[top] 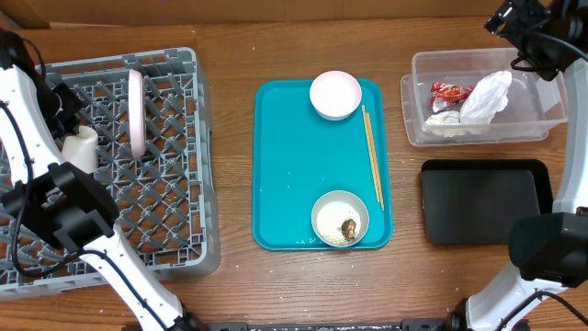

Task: Sort waste into correct bins and load items into the dishwasher
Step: 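Release the cup upside down in the rack and lift the left gripper, then move the left gripper out of the rack toward the white bowl, then grasp the rim of the small white bowl with the left gripper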

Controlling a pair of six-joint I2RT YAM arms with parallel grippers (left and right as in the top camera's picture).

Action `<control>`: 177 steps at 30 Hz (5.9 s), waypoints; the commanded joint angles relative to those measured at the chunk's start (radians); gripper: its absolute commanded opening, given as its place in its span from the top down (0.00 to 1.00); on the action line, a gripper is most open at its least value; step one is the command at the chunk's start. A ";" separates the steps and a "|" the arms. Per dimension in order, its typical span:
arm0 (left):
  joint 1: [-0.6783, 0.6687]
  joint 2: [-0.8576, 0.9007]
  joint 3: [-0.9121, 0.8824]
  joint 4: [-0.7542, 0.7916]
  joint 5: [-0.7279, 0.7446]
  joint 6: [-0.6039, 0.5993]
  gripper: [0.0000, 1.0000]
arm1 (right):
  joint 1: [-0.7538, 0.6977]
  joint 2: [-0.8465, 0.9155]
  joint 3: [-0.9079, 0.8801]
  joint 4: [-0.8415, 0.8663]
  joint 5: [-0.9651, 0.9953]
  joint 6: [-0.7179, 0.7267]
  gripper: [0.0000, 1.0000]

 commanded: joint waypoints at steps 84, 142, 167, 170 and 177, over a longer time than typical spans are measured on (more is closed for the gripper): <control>-0.745 -0.579 -1.097 0.096 -0.204 -0.270 0.96 | -0.002 -0.019 0.010 0.004 0.003 0.008 0.00; -1.099 -0.226 -0.578 0.796 0.066 0.522 0.23 | -0.002 -0.019 0.011 0.004 0.003 0.008 0.00; -1.100 -0.013 -0.475 0.875 0.099 0.553 0.50 | -0.002 -0.019 0.011 0.004 0.003 0.008 0.00; -1.098 -0.013 -0.475 0.838 0.099 0.552 0.63 | -0.002 -0.019 0.011 0.004 0.003 0.008 0.00; -1.098 -0.013 -0.435 0.821 0.085 0.465 0.96 | -0.002 -0.019 0.011 0.004 0.003 0.008 0.00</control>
